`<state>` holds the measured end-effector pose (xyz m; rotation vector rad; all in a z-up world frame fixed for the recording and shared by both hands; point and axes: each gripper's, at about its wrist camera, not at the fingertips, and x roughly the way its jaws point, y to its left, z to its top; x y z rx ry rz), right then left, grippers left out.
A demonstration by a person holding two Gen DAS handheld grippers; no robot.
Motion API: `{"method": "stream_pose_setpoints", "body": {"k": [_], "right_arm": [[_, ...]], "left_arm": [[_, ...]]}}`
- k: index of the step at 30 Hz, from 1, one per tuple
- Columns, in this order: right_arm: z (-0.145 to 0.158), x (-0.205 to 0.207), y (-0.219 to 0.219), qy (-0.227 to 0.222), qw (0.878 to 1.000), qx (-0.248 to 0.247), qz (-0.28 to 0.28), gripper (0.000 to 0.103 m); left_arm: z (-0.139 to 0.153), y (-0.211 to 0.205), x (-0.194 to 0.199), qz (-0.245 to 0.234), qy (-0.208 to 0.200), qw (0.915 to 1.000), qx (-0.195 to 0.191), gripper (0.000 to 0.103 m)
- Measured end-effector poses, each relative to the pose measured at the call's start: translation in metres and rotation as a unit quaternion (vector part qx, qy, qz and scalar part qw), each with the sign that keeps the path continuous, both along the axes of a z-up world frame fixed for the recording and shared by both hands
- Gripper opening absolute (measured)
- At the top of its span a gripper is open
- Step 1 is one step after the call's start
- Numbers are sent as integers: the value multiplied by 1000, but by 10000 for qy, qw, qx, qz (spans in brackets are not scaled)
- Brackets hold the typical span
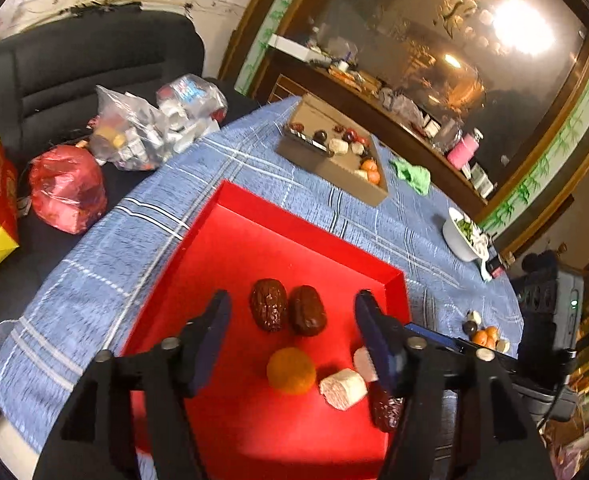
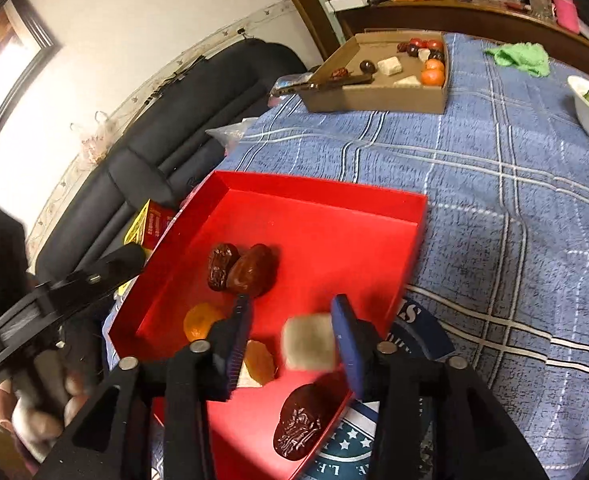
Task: Organize fruits
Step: 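Carry the red date and white cube into the red tray and release both, then move both open grippers back to the fruit pile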
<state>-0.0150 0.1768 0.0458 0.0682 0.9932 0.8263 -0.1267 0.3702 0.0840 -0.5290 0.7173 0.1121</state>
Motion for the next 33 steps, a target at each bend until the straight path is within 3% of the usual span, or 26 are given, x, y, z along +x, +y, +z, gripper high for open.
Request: {"method": "stream_pose_setpoints", "body": {"k": [6,10,16,20,23,29,31,33], "right_arm": [[19,-11,-33,-409,9987,24,-317,55],[24,-16,-78,-571,9964,19,-631,57],[28,-21,-186,-594,9884,-102,-1395,57],[36,-27,-271,-874,9712,-430,-2176,57],[30,-25,-317,-743,9615,-601,-2577,57],[17,-17,-330,-684,9619,-629,-2572,57],[14,-11,-329,-799,9565,-721,-2713,57],[13,1,-331,-1036,9431,-960,-3009,57]], "left_arm": [[23,-20,-13,-68,-301,9994,-143,86],[27,-49,-13,-428,-364,9974,-448,87],[30,-105,-2,-991,-294,9937,-423,87],[27,-142,9,-1256,-213,9917,-192,87],[16,-163,22,-1446,-38,9892,-248,87],[1,-198,34,-1768,250,9839,-106,87],[0,-203,34,-1777,293,9836,-31,87],[0,-205,35,-1763,294,9839,25,87]]}}
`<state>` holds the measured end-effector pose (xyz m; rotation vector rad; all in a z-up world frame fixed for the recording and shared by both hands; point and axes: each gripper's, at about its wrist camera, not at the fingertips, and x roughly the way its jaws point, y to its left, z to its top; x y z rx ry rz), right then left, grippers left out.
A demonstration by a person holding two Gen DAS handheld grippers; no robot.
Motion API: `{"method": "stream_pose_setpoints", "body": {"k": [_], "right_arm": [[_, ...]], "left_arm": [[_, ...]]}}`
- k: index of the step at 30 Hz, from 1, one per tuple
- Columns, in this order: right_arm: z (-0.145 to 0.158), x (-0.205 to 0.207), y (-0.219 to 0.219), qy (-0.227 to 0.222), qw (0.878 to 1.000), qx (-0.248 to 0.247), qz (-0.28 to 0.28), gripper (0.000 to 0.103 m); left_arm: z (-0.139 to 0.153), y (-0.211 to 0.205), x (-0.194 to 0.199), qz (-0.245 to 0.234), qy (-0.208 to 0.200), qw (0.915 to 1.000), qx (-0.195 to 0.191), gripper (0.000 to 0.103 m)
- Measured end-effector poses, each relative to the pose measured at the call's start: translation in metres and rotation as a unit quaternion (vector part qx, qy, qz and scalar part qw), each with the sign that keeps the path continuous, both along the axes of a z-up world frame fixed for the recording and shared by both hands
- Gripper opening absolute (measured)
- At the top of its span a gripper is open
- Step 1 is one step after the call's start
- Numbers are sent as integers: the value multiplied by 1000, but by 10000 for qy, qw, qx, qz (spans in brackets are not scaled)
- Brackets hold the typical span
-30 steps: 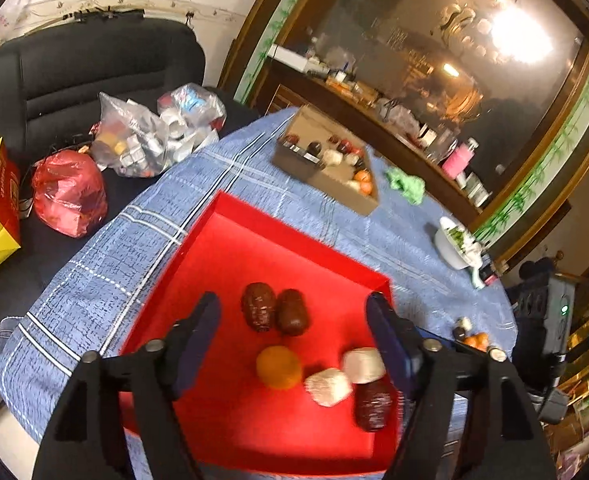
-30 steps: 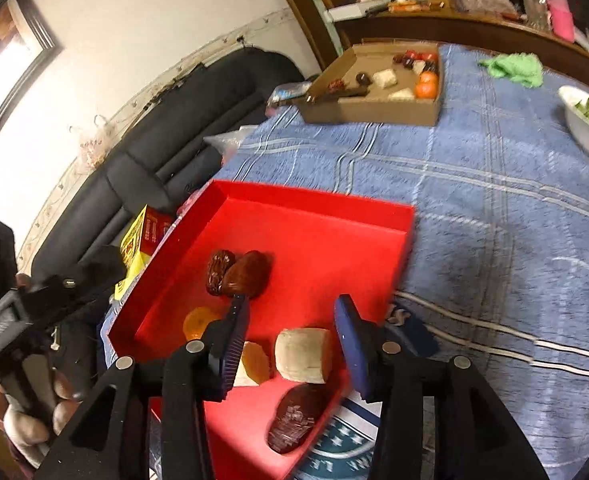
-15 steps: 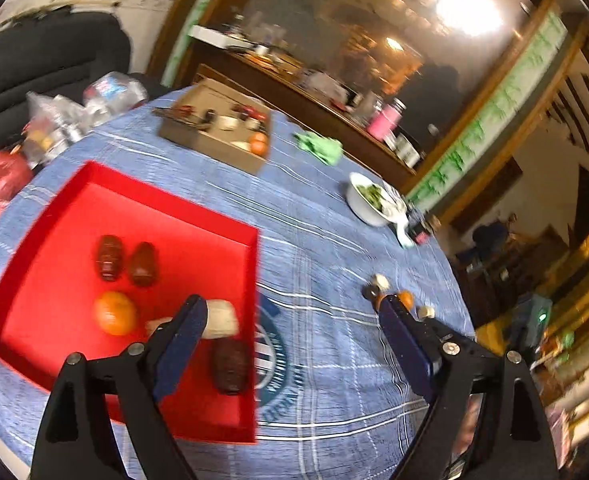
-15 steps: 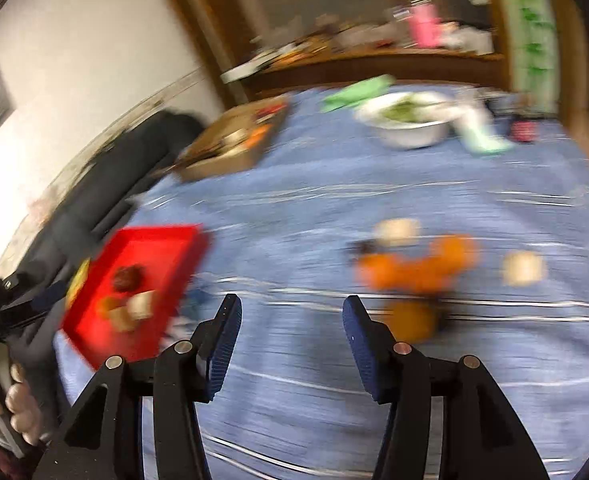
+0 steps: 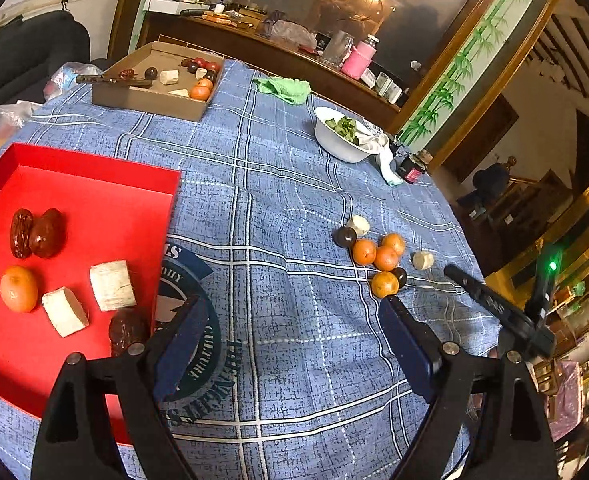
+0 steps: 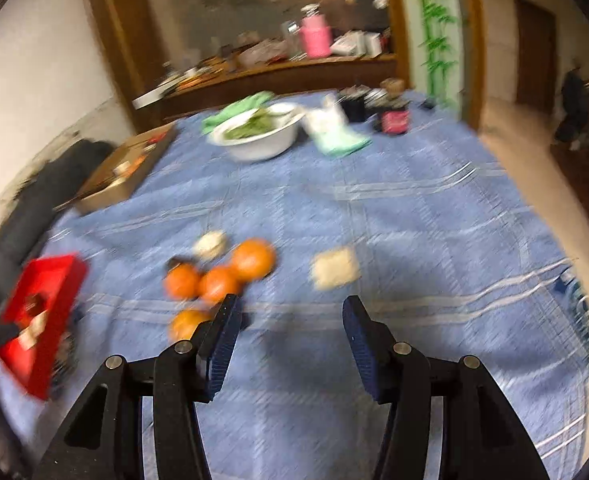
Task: Organize fruits
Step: 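Move both open grippers back to the fruit pile, then grasp a white cube with the right gripper while the left gripper grasps a tangerine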
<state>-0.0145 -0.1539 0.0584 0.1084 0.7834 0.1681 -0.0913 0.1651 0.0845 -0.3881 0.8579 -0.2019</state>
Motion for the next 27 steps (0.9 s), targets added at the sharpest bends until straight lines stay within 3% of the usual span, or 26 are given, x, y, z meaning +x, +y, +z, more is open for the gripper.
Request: {"method": "stream_pose_setpoints", "body": {"k": [2,5,7,9,13,17,21,25,27], "right_arm": [[-4,13,0,-47,9995,-265,-142,57],[-18,41,2,235,9988,-426,-70,57],[-28,51,3,379,9981,-492,-20,56],[-37,59,4,465,9976,-515,9,56],[-43,63,-2,414,9981,-457,-15,34],[-44,64,-15,430,9991,-2,4,34],[-43,61,-16,420,9990,129,33,34],[-40,58,-17,401,9989,241,61,34],[-39,58,-17,406,9988,275,64,34]], "left_arm": [[1,-3,3,-16,-21,10000,43,87],[2,-14,12,-144,-72,9998,101,87],[2,-24,20,-309,-120,9994,98,78],[-2,-35,32,-472,-18,9989,58,54],[-15,-59,58,-652,189,9977,16,53],[-35,-85,86,-797,467,9957,-77,53],[-56,-107,120,-797,751,9937,-254,53],[-68,-128,140,-786,768,9939,98,52],[-71,-135,143,-806,690,9940,275,45]]}}
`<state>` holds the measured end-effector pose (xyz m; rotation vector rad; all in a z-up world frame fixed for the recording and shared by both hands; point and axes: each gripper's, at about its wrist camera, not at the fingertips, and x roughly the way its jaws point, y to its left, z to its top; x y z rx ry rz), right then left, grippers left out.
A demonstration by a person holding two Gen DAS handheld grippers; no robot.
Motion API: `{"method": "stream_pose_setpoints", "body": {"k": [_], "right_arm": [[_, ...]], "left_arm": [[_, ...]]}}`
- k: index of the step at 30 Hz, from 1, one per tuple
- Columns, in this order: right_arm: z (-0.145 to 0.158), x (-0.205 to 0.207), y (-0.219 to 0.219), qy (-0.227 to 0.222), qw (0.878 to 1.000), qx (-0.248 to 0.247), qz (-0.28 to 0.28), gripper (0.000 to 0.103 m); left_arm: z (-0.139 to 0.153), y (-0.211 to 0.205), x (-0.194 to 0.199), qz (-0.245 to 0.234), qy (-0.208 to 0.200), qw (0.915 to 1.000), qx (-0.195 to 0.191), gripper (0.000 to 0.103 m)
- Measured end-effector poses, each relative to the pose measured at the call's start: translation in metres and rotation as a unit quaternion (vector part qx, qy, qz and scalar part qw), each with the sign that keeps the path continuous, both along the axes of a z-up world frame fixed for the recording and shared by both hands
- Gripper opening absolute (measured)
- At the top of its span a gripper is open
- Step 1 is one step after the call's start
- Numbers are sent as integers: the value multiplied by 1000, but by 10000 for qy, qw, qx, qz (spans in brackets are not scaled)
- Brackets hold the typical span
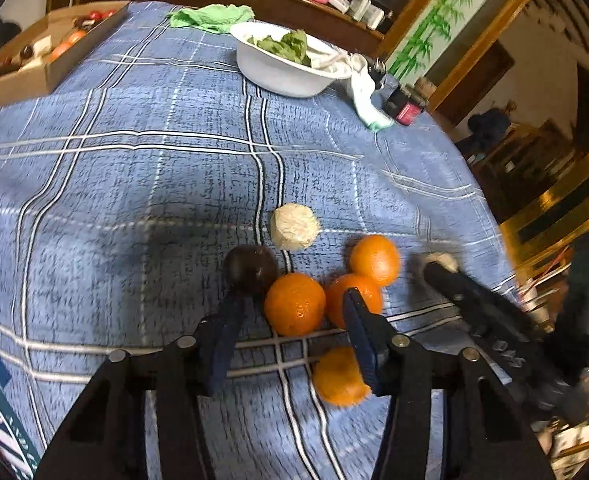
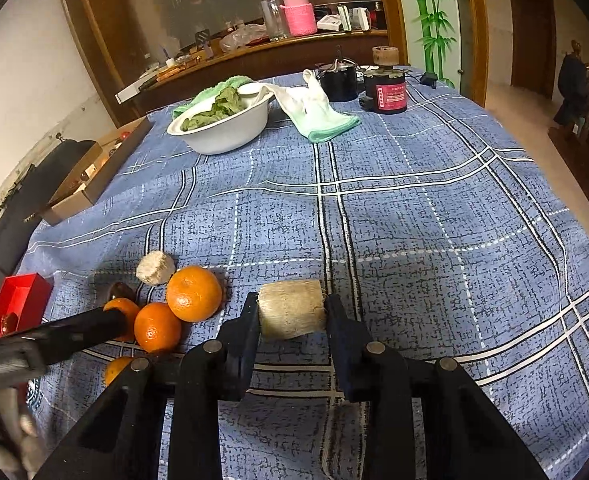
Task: Organize fruits
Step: 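Grasp a white cube with the right gripper while the left gripper grasps a tangerine, then carry the tangerine and white cube into the red tray and open both grippers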
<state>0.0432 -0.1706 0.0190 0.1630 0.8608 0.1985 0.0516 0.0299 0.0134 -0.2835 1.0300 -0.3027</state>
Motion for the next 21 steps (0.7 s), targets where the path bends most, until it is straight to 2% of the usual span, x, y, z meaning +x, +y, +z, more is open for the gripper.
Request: {"method": "stream_pose_setpoints", "body": {"k": [2,6,12,17,21], "right_arm": [[1,0,0,-5,10000,44,0,34],[5,-3,-1,-100,9999,115,-2,34],[9,-7,-6,-205,9984,514,74,34],[10,-11,-4,-227,9966,780,106,34],[23,-23,16,-192,9958,857,264,34]], "left_arm": [[2,-1,-2,-106,-181,9997,87,28],[4,5,-12,-69,-297,9993,236,28],[25,37,-42,195,-494,9985,-95,28],[56,93,-84,620,-901,9938,-175,28],[78,156,-108,1159,-1154,9865,112,28]]}}
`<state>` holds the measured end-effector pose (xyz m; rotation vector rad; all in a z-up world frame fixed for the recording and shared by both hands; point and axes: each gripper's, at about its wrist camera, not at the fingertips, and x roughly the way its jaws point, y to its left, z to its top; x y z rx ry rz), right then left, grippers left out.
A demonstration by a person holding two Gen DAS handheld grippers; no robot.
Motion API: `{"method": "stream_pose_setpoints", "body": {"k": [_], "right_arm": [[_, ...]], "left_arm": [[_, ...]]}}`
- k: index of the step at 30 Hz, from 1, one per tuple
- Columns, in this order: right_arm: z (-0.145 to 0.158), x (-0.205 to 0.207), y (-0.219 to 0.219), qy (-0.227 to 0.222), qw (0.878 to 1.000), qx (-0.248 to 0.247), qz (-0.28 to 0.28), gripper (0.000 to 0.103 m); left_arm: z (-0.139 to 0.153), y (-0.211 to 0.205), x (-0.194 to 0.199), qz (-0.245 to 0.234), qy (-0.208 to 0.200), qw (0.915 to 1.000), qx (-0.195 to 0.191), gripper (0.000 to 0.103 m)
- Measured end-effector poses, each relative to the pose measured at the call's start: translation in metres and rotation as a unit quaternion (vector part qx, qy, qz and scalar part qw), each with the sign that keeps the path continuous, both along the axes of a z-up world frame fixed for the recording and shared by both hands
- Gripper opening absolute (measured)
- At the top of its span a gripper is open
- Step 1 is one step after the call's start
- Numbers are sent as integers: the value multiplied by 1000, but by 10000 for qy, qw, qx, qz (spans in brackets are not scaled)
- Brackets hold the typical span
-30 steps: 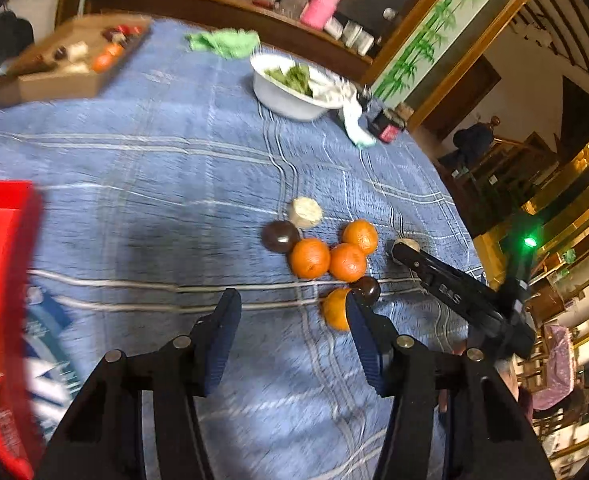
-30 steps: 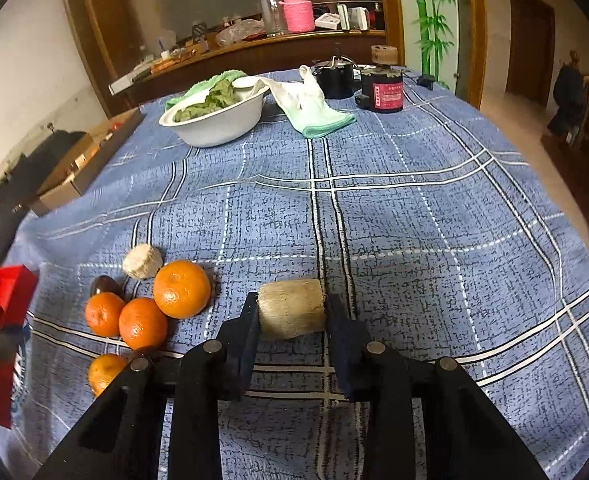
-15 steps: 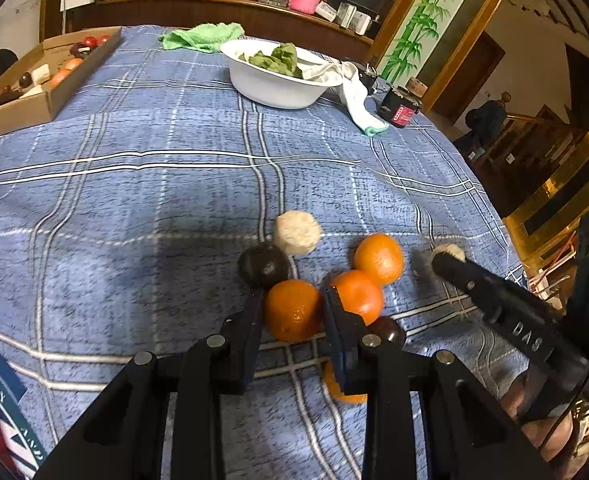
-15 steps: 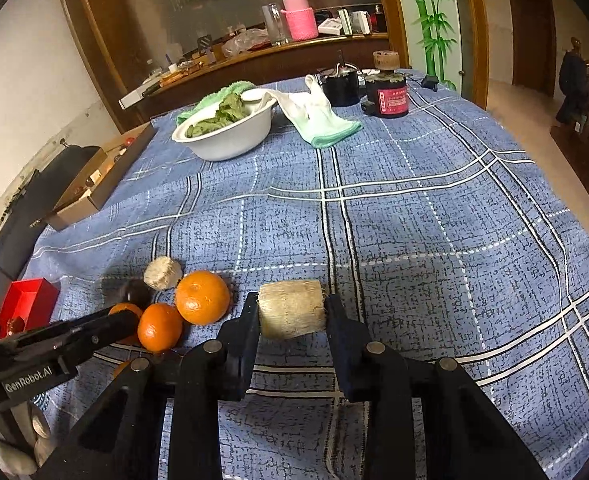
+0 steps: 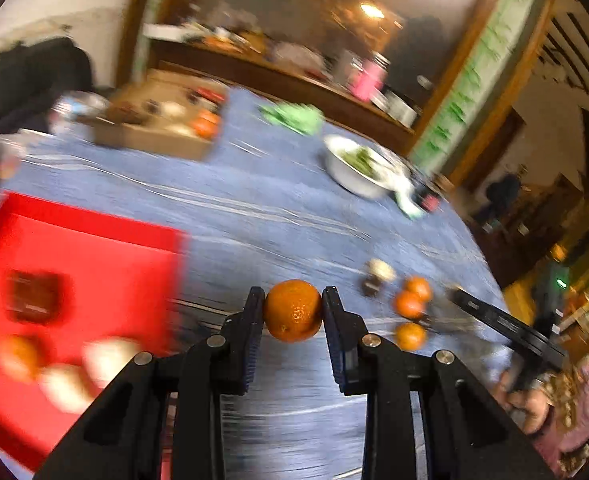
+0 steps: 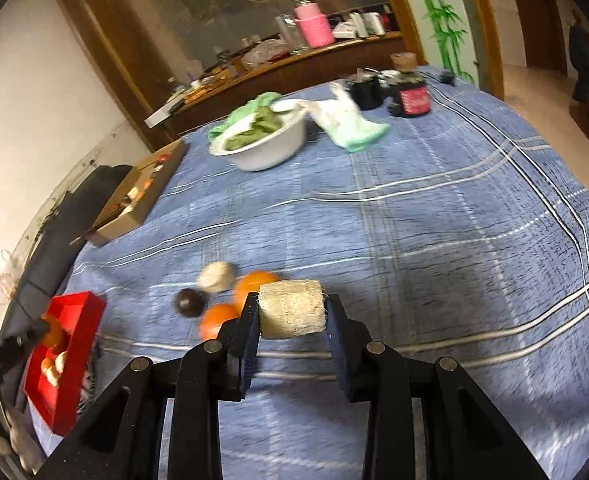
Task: Organize fruits
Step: 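Carry the tangerine and white cube into the red tray and open both grippers, then move both open grippers back to the fruit pile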
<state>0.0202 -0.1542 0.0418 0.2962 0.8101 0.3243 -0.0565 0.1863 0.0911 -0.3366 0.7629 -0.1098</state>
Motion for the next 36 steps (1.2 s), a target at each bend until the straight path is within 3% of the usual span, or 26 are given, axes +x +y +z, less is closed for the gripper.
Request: {"method": "stream_pose_setpoints", "body": {"k": [3,10,16,20,22,24,28,33,36], "right_arm": [[19,-11,37,-79,9991,25,421,35],[46,-23,169,-126,9864,-158,1633,35],[34,-35,296,-77,9660,-647,2501,35],[20,-37,346,-55,9569,-997,2726,36],[13,-37,368,-42,9522,-1218,2801,36],[7,-37,378,-1,9501,-1303,2833,36],[6,-41,382,-3,9498,-1324,2834,46],[27,-48,358,-309,9561,-1263,2628,48],[41,-57,321,-580,9616,-1227,2385,57]], "left_arm": [[7,55,-3,474,27,9984,318,28],[-16,140,15,1007,474,9928,453,28],[-39,169,19,1060,597,9925,155,28],[-42,176,14,1063,516,9927,-226,29],[-39,181,8,1074,410,9926,-382,35],[-35,185,2,1097,312,9922,-494,52],[-21,192,-15,1096,29,9915,-707,61],[6,185,-39,1294,-460,9882,-681,87],[22,171,-52,1227,-753,9870,-719,89]]}}
